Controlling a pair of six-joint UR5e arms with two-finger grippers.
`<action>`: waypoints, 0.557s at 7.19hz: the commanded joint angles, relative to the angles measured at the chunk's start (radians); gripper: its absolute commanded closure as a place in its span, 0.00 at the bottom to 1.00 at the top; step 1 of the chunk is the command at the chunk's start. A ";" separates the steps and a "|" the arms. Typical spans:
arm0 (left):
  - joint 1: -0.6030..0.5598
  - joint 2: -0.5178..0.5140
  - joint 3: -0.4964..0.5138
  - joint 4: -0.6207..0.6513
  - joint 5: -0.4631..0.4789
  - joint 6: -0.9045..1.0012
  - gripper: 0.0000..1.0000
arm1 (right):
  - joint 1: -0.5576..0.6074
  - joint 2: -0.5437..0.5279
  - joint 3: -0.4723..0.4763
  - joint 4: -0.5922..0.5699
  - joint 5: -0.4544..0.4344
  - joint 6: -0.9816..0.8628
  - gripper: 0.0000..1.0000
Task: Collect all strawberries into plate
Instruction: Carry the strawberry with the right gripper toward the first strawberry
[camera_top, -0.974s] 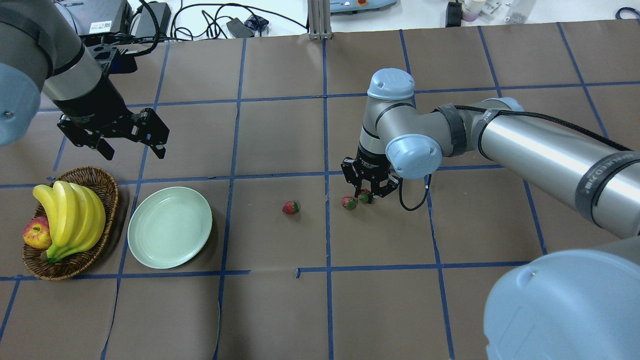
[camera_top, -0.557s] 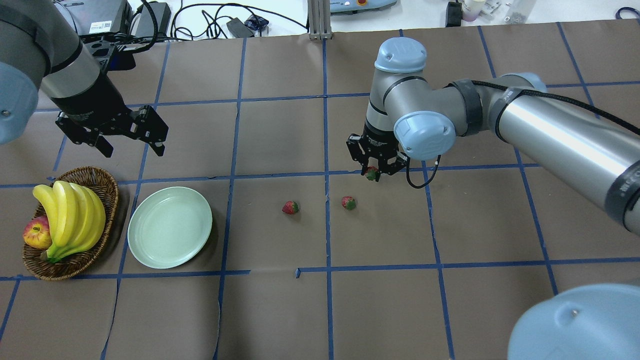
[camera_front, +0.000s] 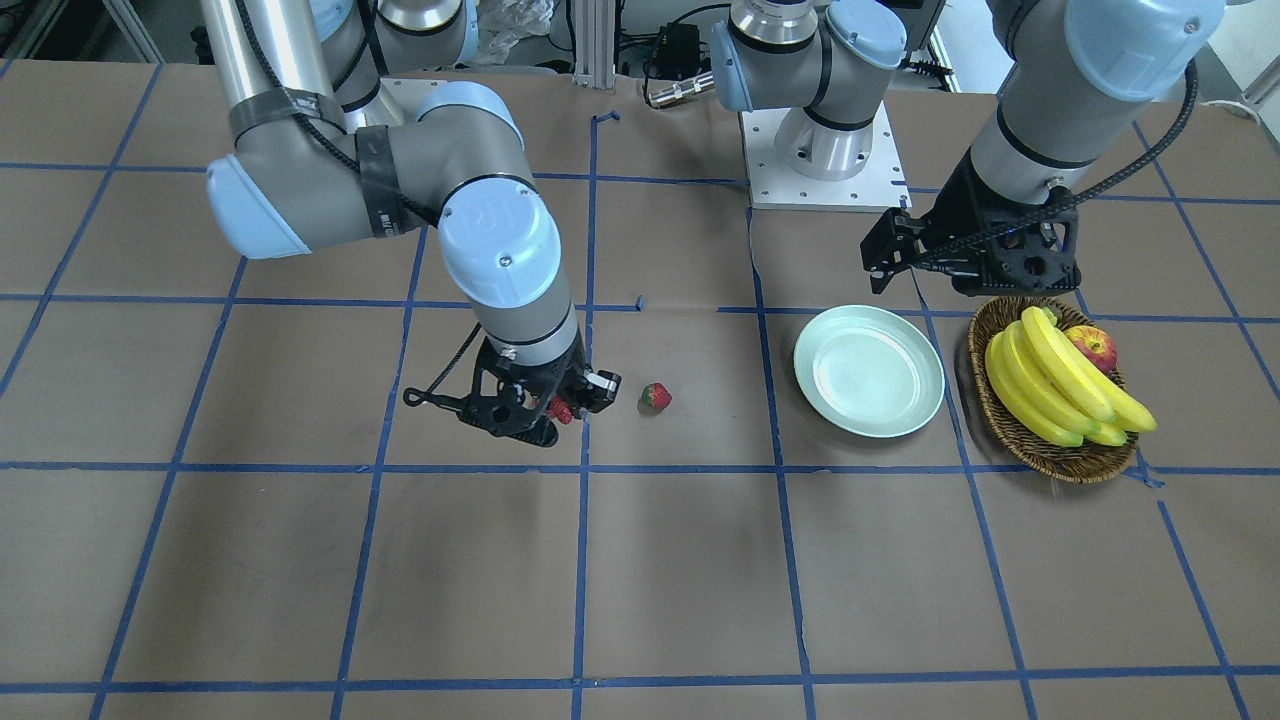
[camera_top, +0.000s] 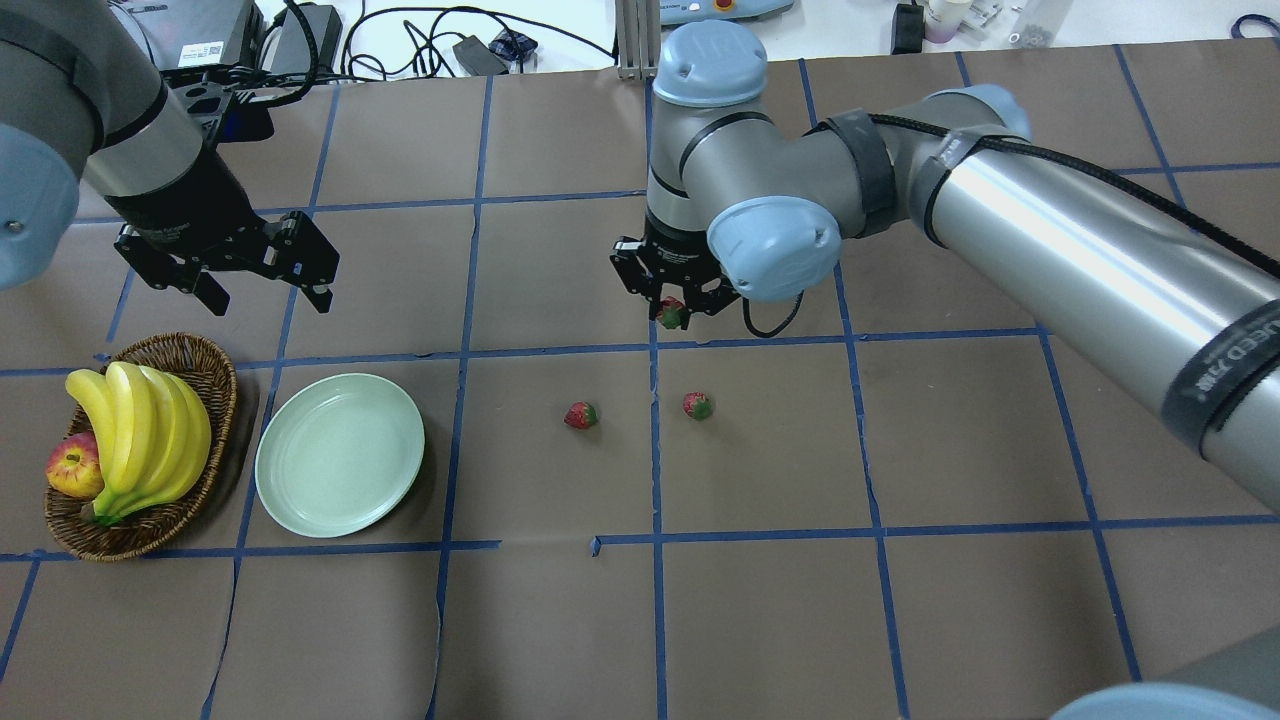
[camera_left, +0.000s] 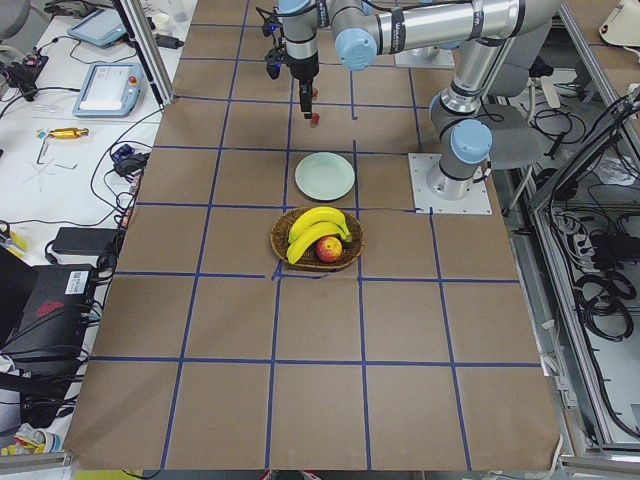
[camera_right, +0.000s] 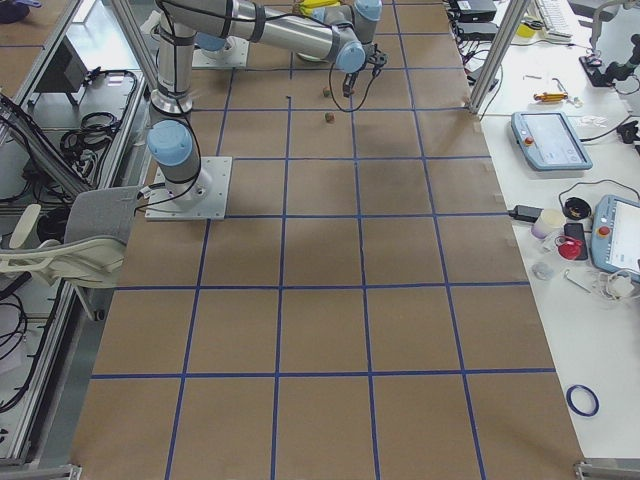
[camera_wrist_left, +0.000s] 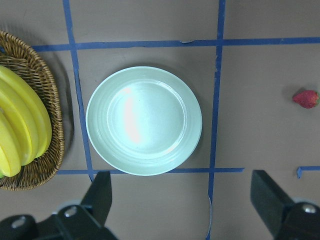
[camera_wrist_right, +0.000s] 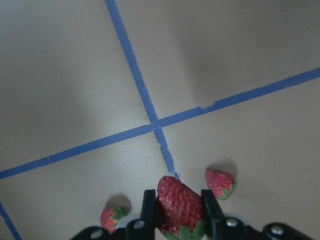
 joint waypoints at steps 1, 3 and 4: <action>0.000 0.001 0.002 0.004 0.004 -0.001 0.00 | 0.081 0.093 -0.069 -0.018 0.000 -0.011 1.00; 0.001 0.003 0.002 0.006 0.004 -0.001 0.00 | 0.094 0.158 -0.065 -0.025 0.004 -0.073 1.00; 0.002 0.003 0.000 0.006 0.005 -0.001 0.00 | 0.095 0.170 -0.062 -0.025 0.021 -0.076 0.84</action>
